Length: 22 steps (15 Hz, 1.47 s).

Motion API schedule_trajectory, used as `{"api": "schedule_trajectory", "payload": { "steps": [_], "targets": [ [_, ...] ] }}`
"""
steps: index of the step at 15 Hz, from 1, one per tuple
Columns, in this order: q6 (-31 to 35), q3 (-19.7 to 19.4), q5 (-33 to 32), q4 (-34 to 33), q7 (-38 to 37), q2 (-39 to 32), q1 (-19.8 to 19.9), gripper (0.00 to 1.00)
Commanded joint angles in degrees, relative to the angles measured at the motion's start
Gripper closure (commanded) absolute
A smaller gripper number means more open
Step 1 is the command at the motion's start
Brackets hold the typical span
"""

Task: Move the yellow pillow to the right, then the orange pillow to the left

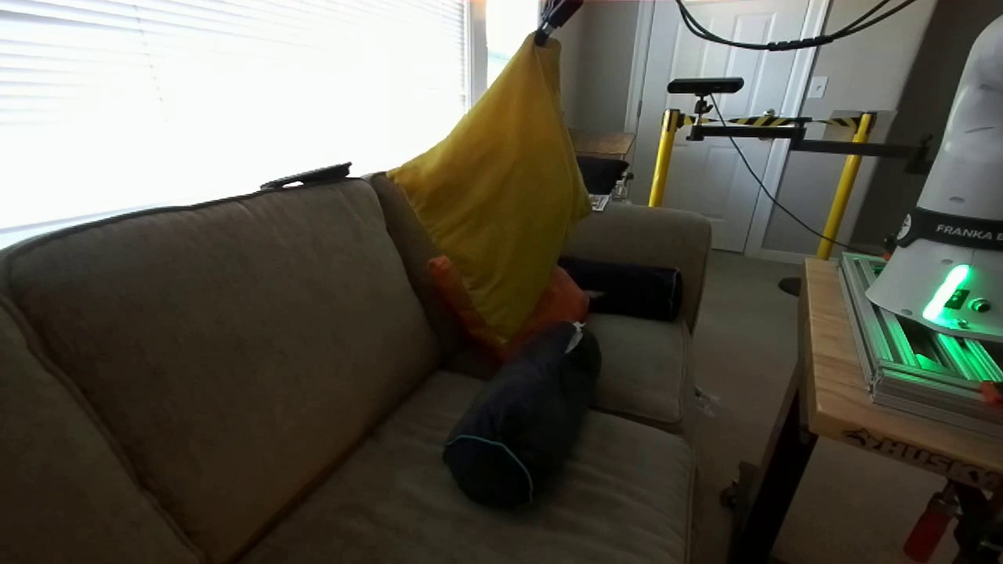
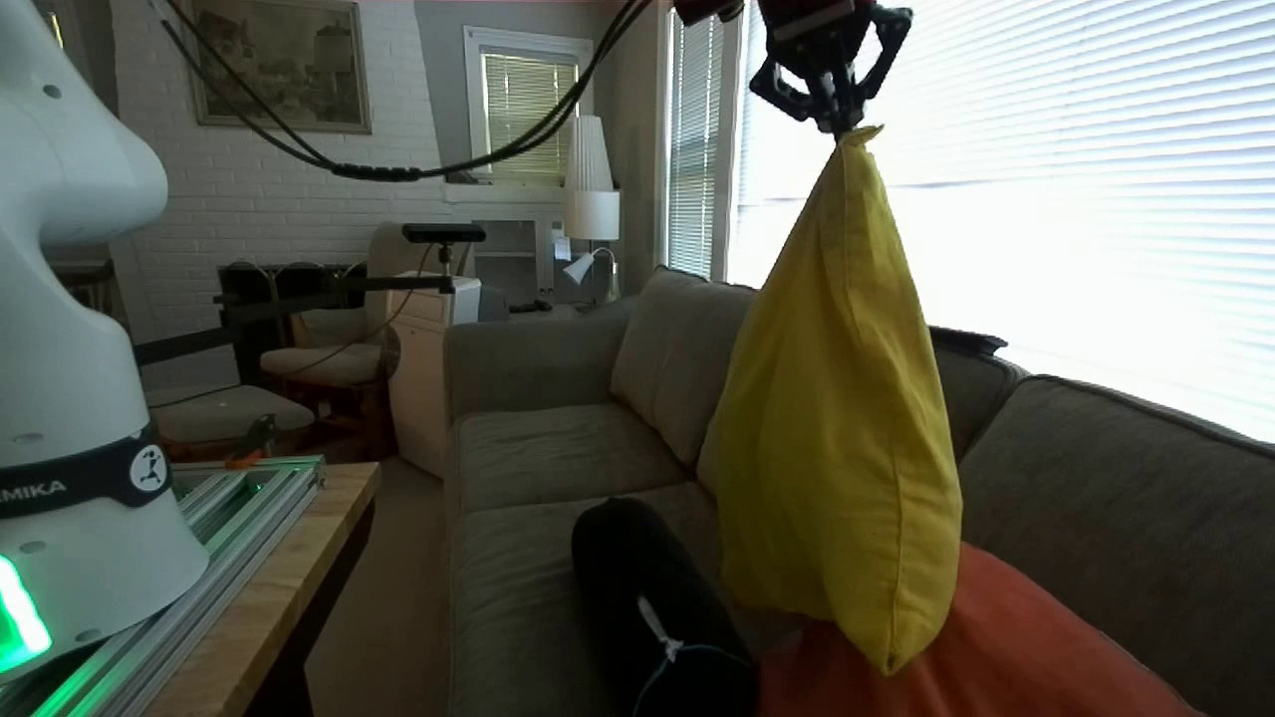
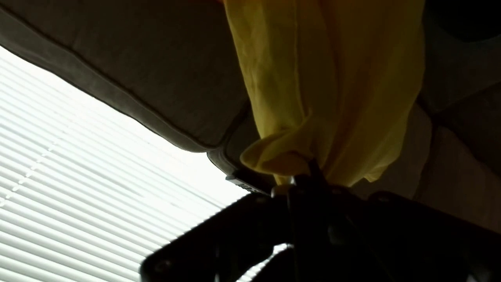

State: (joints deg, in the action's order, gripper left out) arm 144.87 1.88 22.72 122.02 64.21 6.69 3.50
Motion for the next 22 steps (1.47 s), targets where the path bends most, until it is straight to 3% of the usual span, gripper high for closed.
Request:
{"api": "schedule_trajectory", "payload": {
  "steps": [1,10,22],
  "targets": [
    [-0.65,-4.15,-2.81,5.09,-2.42,6.11,-0.43,0.99],
    [-0.78,-11.34,-8.7,12.03,-8.1,14.52,0.68,0.99],
    [-6.67,-17.4,-13.15,15.25,-8.91,13.72,1.99,0.99]
  ]
}}
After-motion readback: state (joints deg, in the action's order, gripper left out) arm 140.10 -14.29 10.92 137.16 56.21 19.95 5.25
